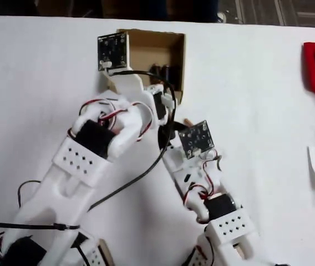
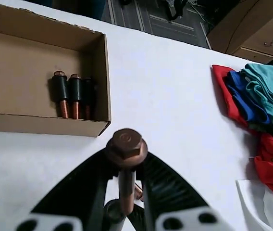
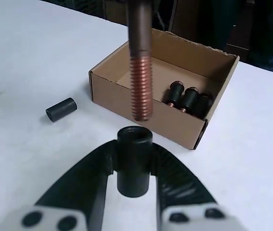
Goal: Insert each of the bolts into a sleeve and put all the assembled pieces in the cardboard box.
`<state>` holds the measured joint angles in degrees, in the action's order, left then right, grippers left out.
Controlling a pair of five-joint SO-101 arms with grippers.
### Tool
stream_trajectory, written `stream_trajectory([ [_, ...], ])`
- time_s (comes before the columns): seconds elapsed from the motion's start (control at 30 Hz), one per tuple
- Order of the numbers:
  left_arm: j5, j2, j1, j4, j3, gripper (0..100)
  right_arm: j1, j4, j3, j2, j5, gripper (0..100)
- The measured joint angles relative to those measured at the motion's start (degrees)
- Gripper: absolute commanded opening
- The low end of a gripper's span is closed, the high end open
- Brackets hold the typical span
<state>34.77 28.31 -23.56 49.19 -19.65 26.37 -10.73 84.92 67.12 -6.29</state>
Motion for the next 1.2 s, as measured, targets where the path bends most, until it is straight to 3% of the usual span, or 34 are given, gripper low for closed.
stream_trajectory([
  [1.0,0.0,-2.6,0.1,0.2,0.0,3,-3.8,1.1,0.0,0.0,0.0,2.3],
  [1.2,0.0,-2.6,0.1,-2.8,0.0,3,-3.5,1.1,0.0,0.0,0.0,2.3],
])
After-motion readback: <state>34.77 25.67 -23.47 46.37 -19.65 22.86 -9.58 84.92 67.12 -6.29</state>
